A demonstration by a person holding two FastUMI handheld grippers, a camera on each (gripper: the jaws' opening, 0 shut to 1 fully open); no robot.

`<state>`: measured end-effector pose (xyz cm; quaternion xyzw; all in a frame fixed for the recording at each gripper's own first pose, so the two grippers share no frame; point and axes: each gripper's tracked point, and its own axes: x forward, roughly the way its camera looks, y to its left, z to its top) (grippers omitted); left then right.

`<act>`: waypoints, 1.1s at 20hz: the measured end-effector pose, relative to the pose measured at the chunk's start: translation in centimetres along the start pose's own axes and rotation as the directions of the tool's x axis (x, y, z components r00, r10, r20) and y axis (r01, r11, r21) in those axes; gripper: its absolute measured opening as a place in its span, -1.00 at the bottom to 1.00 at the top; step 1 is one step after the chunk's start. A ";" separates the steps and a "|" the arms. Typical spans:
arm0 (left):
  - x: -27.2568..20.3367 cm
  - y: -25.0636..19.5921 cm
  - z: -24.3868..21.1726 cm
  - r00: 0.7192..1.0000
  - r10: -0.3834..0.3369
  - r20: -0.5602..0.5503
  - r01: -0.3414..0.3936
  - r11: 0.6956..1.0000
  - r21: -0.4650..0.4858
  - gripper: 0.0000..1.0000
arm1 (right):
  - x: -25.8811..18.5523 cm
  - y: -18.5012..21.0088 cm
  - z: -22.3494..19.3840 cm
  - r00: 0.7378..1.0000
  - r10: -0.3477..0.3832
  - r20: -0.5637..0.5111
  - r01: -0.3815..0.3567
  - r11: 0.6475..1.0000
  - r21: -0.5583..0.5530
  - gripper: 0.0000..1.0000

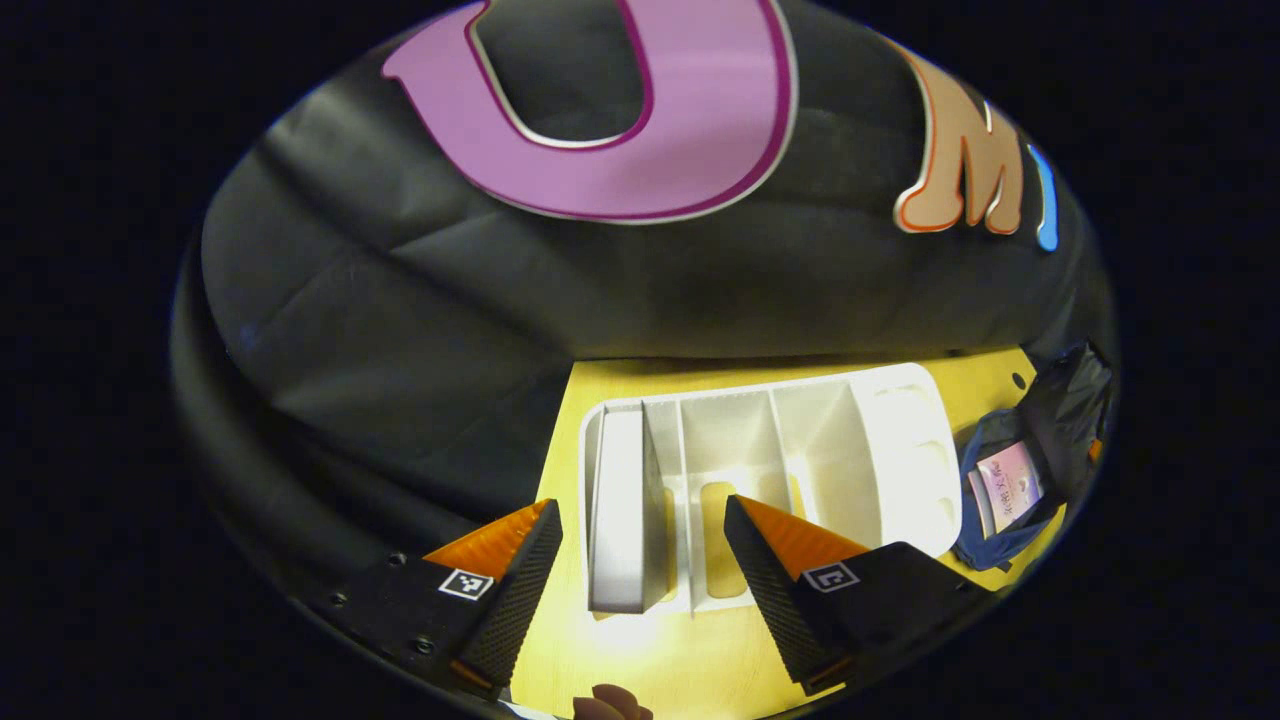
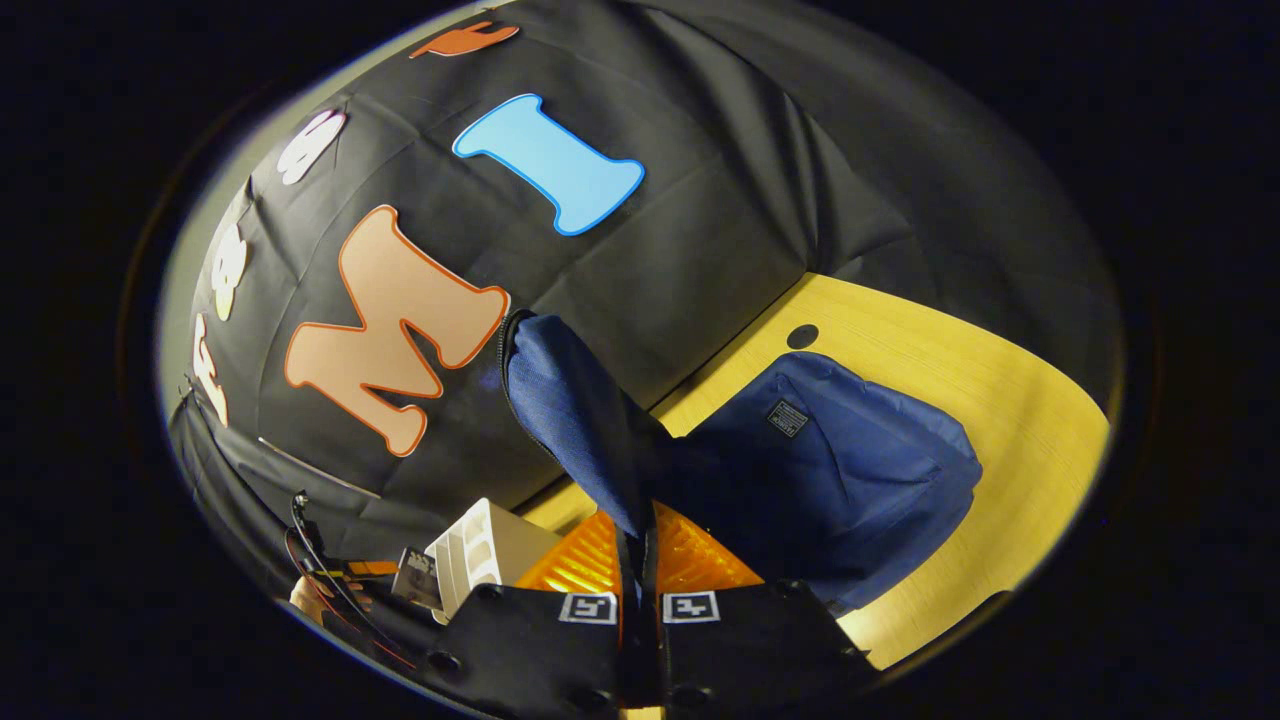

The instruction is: Open the schoolbag, grab two books from the bookshelf and put them into the schoolbag.

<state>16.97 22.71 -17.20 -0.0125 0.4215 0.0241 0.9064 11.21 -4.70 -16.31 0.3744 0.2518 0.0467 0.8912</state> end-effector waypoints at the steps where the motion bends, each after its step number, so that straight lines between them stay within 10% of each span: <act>1: 0.7 0.3 -0.2 1.000 0.001 -0.013 -0.001 1.000 -0.010 0.92 | 0.0 0.0 -0.1 1.000 -0.001 -0.002 0.001 1.000 0.000 -0.94; 9: 5.2 2.0 -2.3 0.992 0.028 -0.126 -0.029 1.000 -0.006 0.87 | 0.0 0.0 0.0 1.000 -0.012 0.000 0.012 1.000 -0.012 -0.94; 14: 6.2 0.6 -3.5 0.978 -0.074 -0.196 0.069 0.997 -0.034 0.74 | 0.0 -0.1 0.1 1.000 -0.015 0.000 0.015 1.000 -0.013 -0.95; 19: 5.8 0.2 -5.0 0.958 -0.071 -0.277 0.062 0.997 -0.041 -0.25 | 0.0 0.0 0.0 1.000 -0.014 -0.001 0.014 1.000 -0.016 -0.94; 22: 5.4 0.6 -4.8 0.959 -0.068 -0.275 0.059 0.997 -0.039 -0.28 | 0.0 -0.1 0.0 1.000 -0.013 -0.002 0.013 1.000 -0.015 -0.94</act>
